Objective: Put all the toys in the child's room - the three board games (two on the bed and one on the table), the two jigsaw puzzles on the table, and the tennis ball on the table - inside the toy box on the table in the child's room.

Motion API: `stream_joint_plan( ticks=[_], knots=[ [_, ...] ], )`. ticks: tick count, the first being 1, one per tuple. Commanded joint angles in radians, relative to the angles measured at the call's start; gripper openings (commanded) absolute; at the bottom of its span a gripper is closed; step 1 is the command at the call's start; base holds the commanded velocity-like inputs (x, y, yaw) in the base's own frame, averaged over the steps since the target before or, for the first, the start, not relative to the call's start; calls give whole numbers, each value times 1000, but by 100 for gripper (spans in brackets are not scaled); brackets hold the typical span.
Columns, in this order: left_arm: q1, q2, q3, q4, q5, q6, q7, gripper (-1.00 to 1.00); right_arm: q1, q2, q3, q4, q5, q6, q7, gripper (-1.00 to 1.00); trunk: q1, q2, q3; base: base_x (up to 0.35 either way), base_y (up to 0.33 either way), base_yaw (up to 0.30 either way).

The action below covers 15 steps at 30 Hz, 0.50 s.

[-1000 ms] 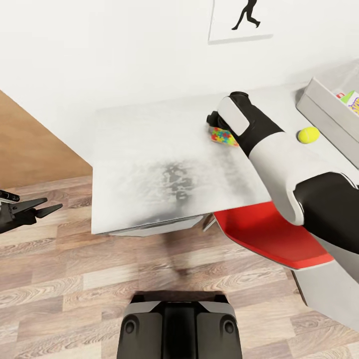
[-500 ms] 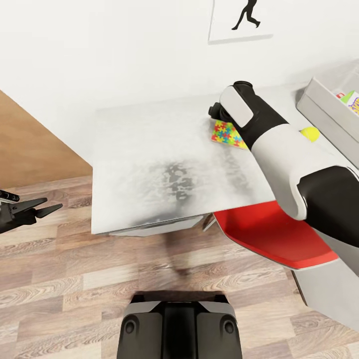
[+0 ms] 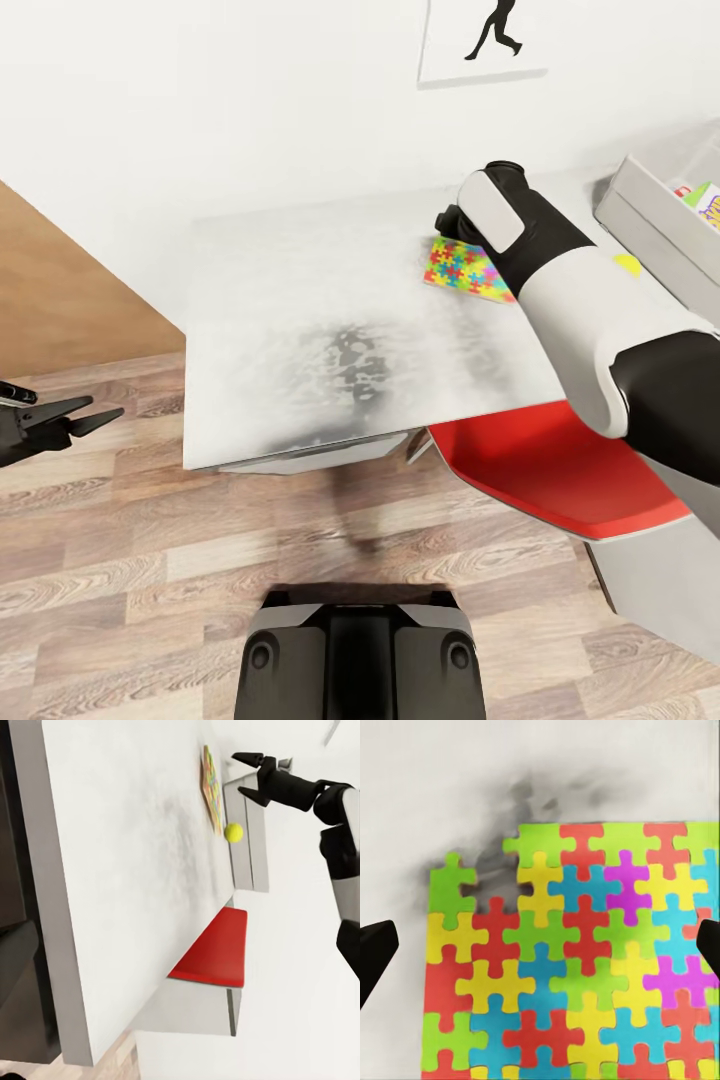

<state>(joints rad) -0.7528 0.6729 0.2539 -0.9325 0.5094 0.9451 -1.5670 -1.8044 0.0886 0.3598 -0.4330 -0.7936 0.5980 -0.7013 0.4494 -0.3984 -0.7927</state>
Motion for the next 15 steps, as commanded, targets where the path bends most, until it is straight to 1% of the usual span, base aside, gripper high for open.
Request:
stream_joint_plan(
  ticks=[1,4,6,10,15],
  knots=[
    [0,0,2,0,0,11,-4,100,-1,-6,8,0,-9,3,-7,100,1,-2,-1,0,0,0],
    [0,0,16,0,-1,11,-4,100,-1,-30,7,0,-9,5,-8,100,1,-2,-1,0,0,0],
    [0,0,20,0,-1,11,-4,100,-1,-38,4,0,-10,6,-8,100,1,-2,-1,0,0,0],
    [0,0,23,0,-2,11,-4,100,-1,-47,-8,0,-9,7,-8,100,1,-2,-1,0,-54,0],
    [0,0,25,0,-2,11,-4,100,3,-50,-13,0,-9,5,-8,100,1,-2,-1,29,-137,0]
  ],
)
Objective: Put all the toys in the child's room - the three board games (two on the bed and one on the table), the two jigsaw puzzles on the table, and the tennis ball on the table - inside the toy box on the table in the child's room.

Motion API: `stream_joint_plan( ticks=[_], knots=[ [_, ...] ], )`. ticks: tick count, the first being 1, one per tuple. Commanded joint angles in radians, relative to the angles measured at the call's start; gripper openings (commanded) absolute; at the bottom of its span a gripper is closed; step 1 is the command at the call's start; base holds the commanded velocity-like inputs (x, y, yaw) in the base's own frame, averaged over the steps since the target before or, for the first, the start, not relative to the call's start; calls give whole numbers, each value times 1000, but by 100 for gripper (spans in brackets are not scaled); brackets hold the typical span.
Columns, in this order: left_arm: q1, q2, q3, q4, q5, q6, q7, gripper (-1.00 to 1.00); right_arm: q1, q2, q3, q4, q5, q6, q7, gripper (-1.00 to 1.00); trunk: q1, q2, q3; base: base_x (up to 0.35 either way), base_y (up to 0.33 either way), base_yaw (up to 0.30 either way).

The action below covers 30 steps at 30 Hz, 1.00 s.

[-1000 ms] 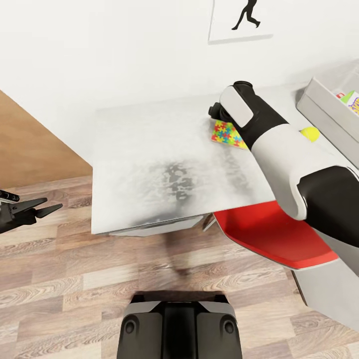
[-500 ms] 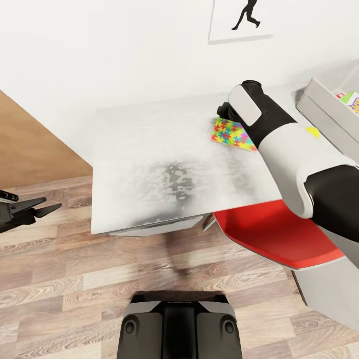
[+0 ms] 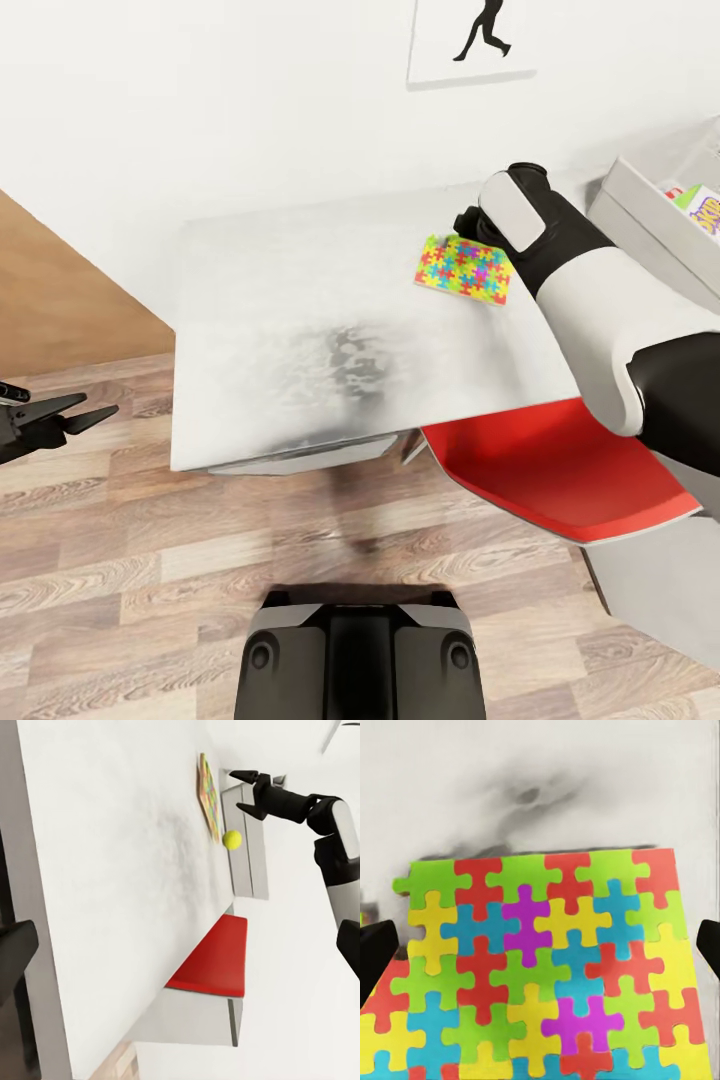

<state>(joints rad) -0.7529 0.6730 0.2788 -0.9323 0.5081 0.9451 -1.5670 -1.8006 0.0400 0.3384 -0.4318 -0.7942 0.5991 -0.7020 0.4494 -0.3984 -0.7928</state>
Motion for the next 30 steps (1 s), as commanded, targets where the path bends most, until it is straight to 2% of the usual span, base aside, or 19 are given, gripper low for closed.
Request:
stream_joint_plan(
  ticks=[1,9,17,19,21,25,30],
  knots=[
    [0,0,1,0,0,11,-4,100,0,-1,8,-1,-8,3,-7,100,1,-2,-1,31,-104,0],
    [0,3,18,-1,-1,11,-4,100,1,-2,7,-3,-8,2,-8,100,1,-2,-1,12,-40,0],
    [-1,33,62,-24,2,21,-4,100,8,-2,7,-4,-8,-6,-7,100,1,-2,-1,1,-4,0],
    [-2,42,67,-47,2,37,-4,100,10,-1,7,-4,-8,-16,-7,100,1,-2,-1,0,-1,0],
    [-8,63,72,-97,3,70,-4,100,13,0,8,-3,-7,-30,-7,100,1,-2,-1,0,0,0],
    [-18,86,74,-187,2,93,-4,100,14,1,7,-3,-7,-40,-7,100,1,-2,-1,0,0,0],
    [-26,91,72,-283,4,102,-4,100,15,1,7,-3,-7,-39,-7,100,1,-2,-1,0,0,0]
  ],
)
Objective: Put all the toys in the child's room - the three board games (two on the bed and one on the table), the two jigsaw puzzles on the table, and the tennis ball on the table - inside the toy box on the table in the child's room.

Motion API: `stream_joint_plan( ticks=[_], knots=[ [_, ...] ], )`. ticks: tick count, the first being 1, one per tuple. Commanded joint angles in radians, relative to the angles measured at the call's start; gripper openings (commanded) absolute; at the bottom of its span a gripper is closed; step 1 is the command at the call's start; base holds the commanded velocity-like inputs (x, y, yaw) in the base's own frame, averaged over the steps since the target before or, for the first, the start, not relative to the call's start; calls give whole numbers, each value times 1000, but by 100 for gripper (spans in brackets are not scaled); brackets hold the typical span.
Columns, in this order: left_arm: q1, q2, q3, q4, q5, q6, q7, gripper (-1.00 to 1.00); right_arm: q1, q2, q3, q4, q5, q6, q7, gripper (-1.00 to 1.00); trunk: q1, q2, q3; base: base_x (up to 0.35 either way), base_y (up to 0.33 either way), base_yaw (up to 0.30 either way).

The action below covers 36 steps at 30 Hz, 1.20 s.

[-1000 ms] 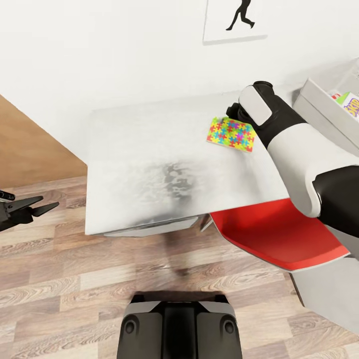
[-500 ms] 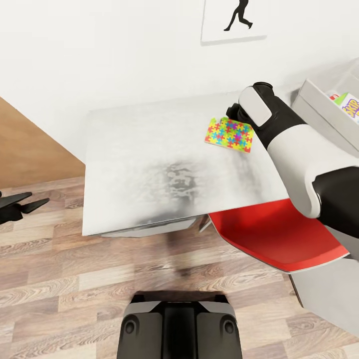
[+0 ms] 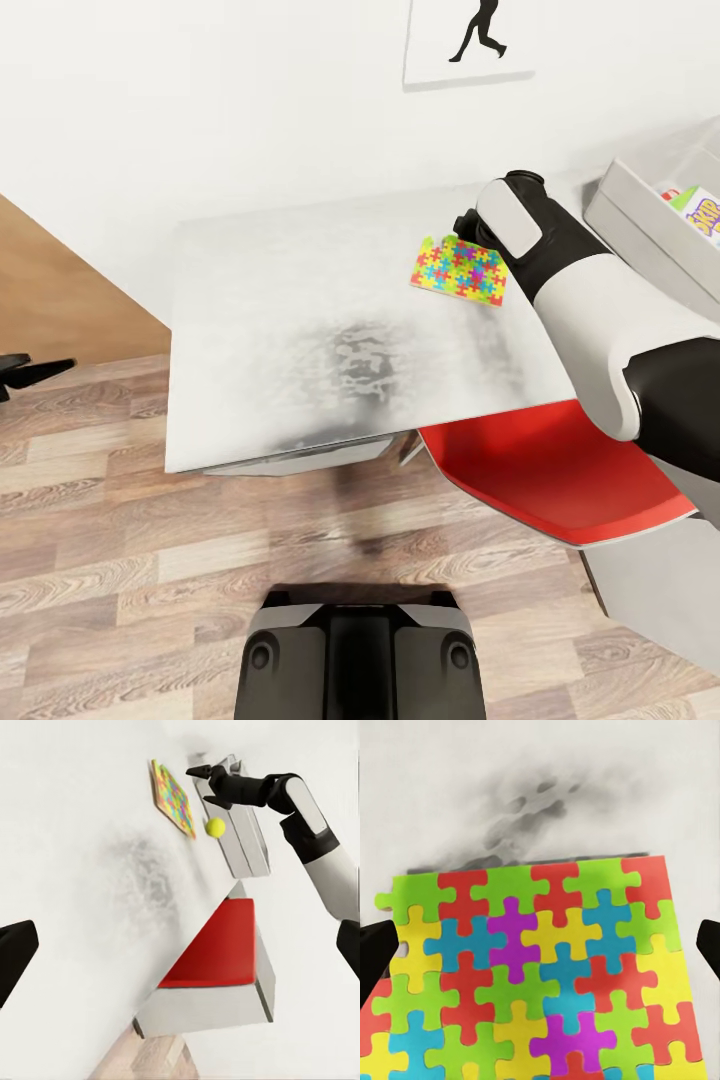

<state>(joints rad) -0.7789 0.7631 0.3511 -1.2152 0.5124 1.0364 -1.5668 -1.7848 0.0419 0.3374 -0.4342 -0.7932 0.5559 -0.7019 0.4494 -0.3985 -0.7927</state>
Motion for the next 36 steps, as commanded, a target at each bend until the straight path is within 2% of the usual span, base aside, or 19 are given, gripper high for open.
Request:
stream_joint_plan(
  ticks=[1,3,10,16,21,29,36],
  knots=[
    [-1,0,0,-14,0,11,-4,100,-1,-1,8,-1,-8,5,-7,100,1,-2,-1,0,0,0],
    [-2,-2,1,-33,3,11,-4,100,-1,-1,8,-1,-8,5,-7,100,1,-2,-1,0,0,0],
    [-3,-22,0,-70,64,11,-4,100,-1,-1,7,-1,-8,6,-7,100,1,-2,-1,0,0,0],
    [-2,-31,-2,-78,84,11,-4,100,-2,-1,7,-1,-8,7,-7,100,1,-2,-1,2,0,0],
    [2,-37,-3,-76,88,9,-4,100,-2,-3,7,-1,-9,7,-7,100,1,-2,-1,70,0,0],
    [8,-84,-2,-74,87,8,-4,100,-2,-4,8,-1,-9,7,-7,100,1,-2,-1,70,0,0],
    [9,-95,-2,-73,82,8,-4,100,-2,-5,8,-1,-8,8,-7,100,1,-2,-1,48,0,0]
  ],
)
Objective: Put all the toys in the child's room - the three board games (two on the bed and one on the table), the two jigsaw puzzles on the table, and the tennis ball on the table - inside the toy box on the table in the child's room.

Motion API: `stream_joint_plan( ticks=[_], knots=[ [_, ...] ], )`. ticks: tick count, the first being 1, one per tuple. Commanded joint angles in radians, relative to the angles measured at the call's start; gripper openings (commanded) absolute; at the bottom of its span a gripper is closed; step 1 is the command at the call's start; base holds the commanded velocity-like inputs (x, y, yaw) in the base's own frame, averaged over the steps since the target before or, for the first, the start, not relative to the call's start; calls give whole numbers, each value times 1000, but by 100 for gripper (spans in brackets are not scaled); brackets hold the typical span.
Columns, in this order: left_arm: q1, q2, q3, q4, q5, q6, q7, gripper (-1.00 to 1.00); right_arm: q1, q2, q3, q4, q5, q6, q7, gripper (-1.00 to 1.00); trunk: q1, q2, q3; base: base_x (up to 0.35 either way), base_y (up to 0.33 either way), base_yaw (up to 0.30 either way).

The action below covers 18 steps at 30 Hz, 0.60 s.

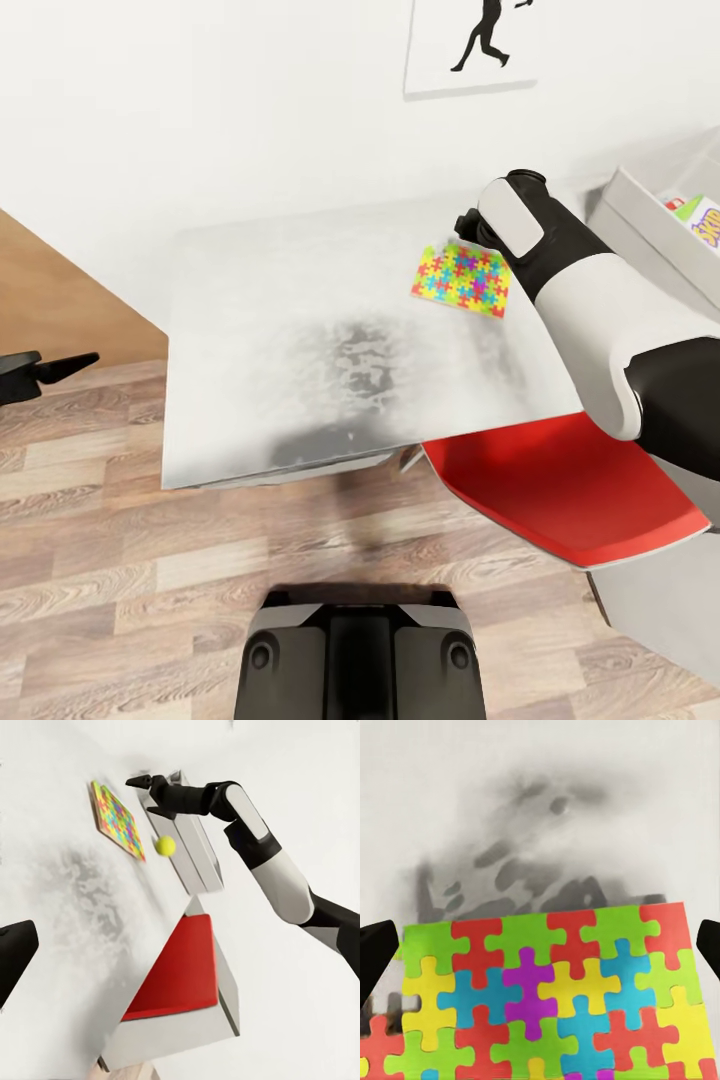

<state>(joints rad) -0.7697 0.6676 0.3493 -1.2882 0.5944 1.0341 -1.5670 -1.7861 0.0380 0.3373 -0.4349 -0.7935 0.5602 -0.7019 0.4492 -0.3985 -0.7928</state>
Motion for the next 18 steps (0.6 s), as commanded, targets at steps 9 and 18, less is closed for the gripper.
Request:
stream_joint_plan(
  ticks=[9,18],
  knots=[
    [0,-2,0,1,-2,11,-4,100,-1,0,8,0,-8,3,-7,100,1,-2,-1,179,0,0],
    [0,-2,0,1,-2,11,-4,100,-1,-1,8,1,-7,4,-7,100,1,-2,-1,29,0,-44]
  ],
)
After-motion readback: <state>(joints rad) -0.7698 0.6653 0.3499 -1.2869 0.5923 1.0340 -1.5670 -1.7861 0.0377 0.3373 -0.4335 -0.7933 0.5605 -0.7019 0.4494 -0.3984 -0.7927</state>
